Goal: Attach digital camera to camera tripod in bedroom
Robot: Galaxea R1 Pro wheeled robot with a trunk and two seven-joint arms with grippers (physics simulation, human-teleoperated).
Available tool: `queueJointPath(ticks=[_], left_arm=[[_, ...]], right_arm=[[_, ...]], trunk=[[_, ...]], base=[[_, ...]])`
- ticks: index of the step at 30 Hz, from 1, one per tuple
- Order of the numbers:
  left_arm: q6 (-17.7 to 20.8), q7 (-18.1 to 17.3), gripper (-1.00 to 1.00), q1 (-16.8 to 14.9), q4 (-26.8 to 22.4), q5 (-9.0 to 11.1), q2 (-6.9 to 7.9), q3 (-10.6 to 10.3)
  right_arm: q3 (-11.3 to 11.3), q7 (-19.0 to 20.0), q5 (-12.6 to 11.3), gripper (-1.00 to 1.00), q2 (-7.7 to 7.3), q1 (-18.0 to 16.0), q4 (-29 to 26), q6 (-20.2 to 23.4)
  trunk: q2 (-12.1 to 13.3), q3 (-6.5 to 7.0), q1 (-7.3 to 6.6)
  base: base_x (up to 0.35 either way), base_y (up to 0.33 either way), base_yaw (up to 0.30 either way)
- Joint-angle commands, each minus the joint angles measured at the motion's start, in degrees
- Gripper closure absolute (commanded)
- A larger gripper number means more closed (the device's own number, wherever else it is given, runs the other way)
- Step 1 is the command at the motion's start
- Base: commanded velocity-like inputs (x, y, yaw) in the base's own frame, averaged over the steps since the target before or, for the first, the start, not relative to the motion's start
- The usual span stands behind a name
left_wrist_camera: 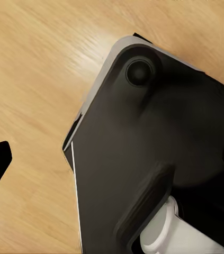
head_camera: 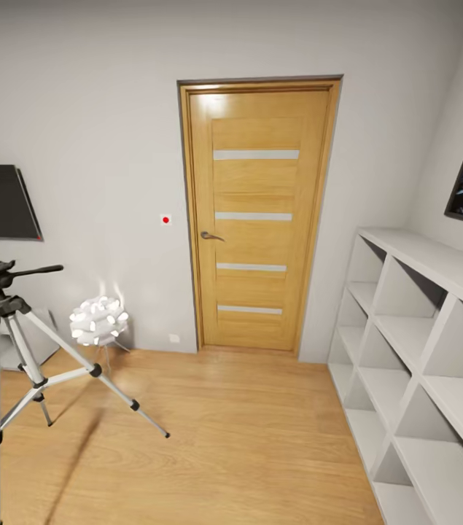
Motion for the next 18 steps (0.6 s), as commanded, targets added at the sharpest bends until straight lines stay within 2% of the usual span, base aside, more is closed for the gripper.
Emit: queueJointPath(ticks=[1,8,18], left_arm=[[-0.11,0.15,-1.00,0.01,-0.02,-0.14,-0.01,0.18],[-0.16,0.15,-1.00,0.01,-0.04,-0.14,-0.06,0.20],[-0.19,0.15,-1.00,0.01,-0.03,-0.14,-0.02,0.21]], right_arm=[[0.44,0.27,-0.60,-1.00,0.01,-0.05,0.18,-0.26],[0.44,0.28,-0.60,-1.00,-0.01,-0.08,0.18,-0.27],[0.40,0.08,-0.69,-1.00,0.28,-0.08,0.18,-0.14]], trunk=[[-0.03,-0.01,0.03],[-0.03,-0.01,0.03],[-0.03,-0.01,0.03]], base=[[0.148,-0.245,0.000],[0.141,-0.223,0.000],[0.032,-0.041,0.000]])
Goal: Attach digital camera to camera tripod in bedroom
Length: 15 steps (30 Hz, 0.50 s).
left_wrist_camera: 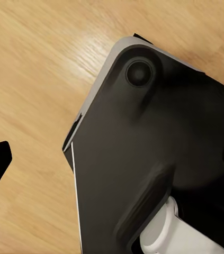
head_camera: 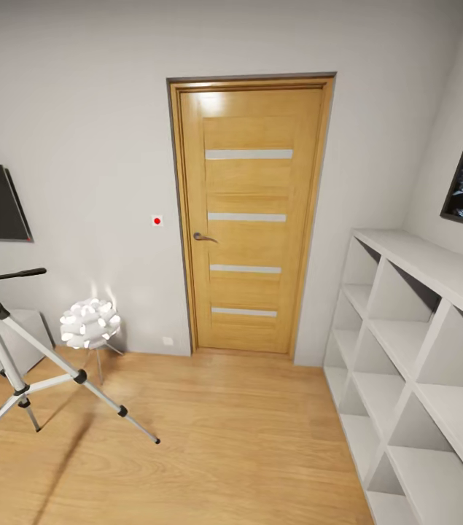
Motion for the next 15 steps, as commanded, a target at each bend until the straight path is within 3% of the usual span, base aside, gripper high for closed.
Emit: queueJointPath(ticks=[1,5,15], left_arm=[[-0.09,0.13,-1.00,0.01,-0.03,-0.15,-0.01,0.19],[-0.09,0.13,-1.00,0.01,-0.03,-0.15,0.00,0.19],[-0.09,0.13,-1.00,0.01,-0.03,-0.15,0.00,0.19]], right_arm=[[0.45,0.22,-0.61,-1.00,0.03,-0.05,0.18,-0.24],[0.42,0.13,-0.66,-1.00,0.03,-0.05,0.18,-0.27],[0.42,0.10,-0.63,-1.00,-0.05,-0.06,0.17,-0.28]], trunk=[[-0.03,-0.01,0.02],[-0.03,-0.01,0.02],[-0.03,-0.01,0.02]], base=[[0.004,-0.005,0.000],[0.002,-0.002,0.082],[0.000,0.000,0.244]])
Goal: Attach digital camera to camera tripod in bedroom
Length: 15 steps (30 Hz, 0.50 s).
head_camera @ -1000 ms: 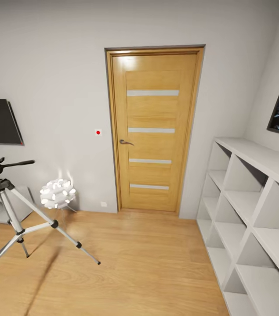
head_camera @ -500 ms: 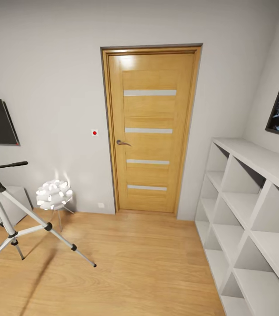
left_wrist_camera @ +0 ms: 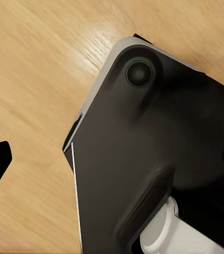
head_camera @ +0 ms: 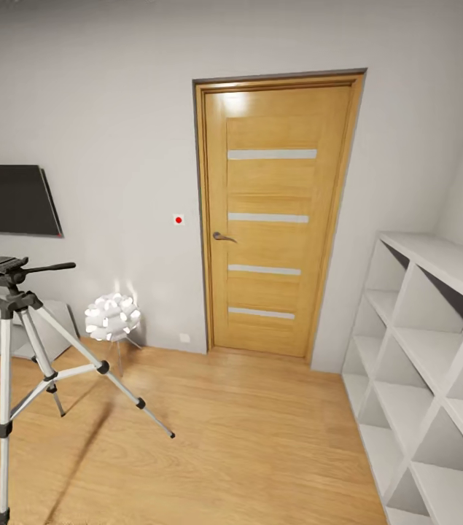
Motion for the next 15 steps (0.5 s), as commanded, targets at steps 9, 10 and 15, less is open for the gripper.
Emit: queueJointPath(ticks=[9,10,15], left_arm=[[-0.10,0.14,-1.00,0.01,-0.05,-0.14,-0.03,0.20],[-0.10,0.14,-1.00,0.01,-0.05,-0.14,-0.04,0.20],[-0.10,0.14,-1.00,0.01,-0.05,-0.14,-0.05,0.20]], right_arm=[[0.45,0.24,-0.59,-1.00,-0.02,-0.03,0.18,-0.25],[0.47,0.24,-0.58,-1.00,-0.03,-0.03,0.18,-0.25],[0.52,0.55,-0.52,-1.00,-0.15,-0.01,0.18,-0.25]], trunk=[[-0.03,-0.01,0.02],[-0.03,-0.01,0.02],[-0.03,-0.01,0.02]], base=[[0.000,0.000,0.118],[0.000,0.000,0.028],[0.000,0.000,0.013]])
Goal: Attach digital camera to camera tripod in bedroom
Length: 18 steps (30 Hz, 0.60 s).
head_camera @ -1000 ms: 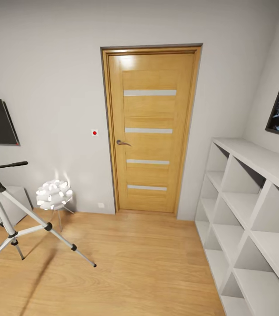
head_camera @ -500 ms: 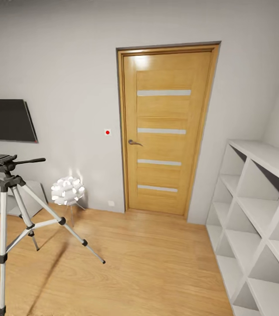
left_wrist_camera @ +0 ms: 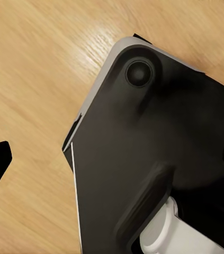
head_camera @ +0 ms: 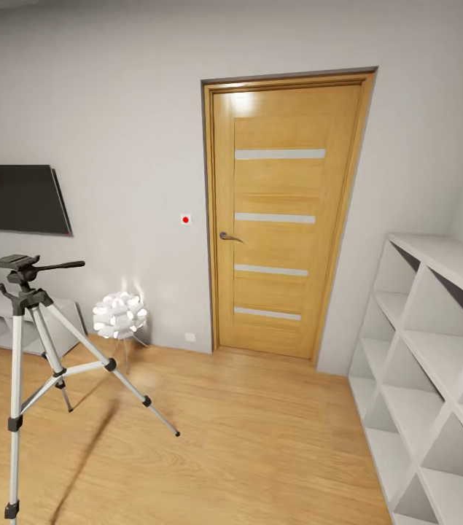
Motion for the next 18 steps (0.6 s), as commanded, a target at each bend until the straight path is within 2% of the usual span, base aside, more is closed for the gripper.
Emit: queueJointPath(ticks=[1,12,17,18], left_arm=[[-0.09,0.13,-1.00,0.01,-0.03,-0.15,0.00,0.20],[-0.04,0.15,-1.00,0.01,-0.35,-0.33,0.01,-0.02],[0.46,0.36,-1.00,-0.04,-3.32,-0.56,1.55,-0.11],[1.73,0.43,-1.00,-0.12,-8.97,-0.85,3.25,-0.18]], right_arm=[[0.44,0.32,-0.58,-1.00,-0.02,-0.05,0.18,-0.25],[0.60,0.03,-0.48,-1.00,-0.03,-0.09,0.10,0.02],[0.59,-0.07,-0.43,-1.00,-0.33,-0.05,-0.96,1.02],[0.56,-0.10,-0.39,-1.00,-0.49,0.20,-3.83,2.72]], trunk=[[-0.03,-0.01,0.02],[-0.03,-0.01,0.02],[-0.03,-0.01,0.02],[-0.03,-0.01,0.02]], base=[[0.000,0.000,0.005],[0.000,0.000,0.001],[0.000,0.000,0.000],[0.000,0.000,0.000]])
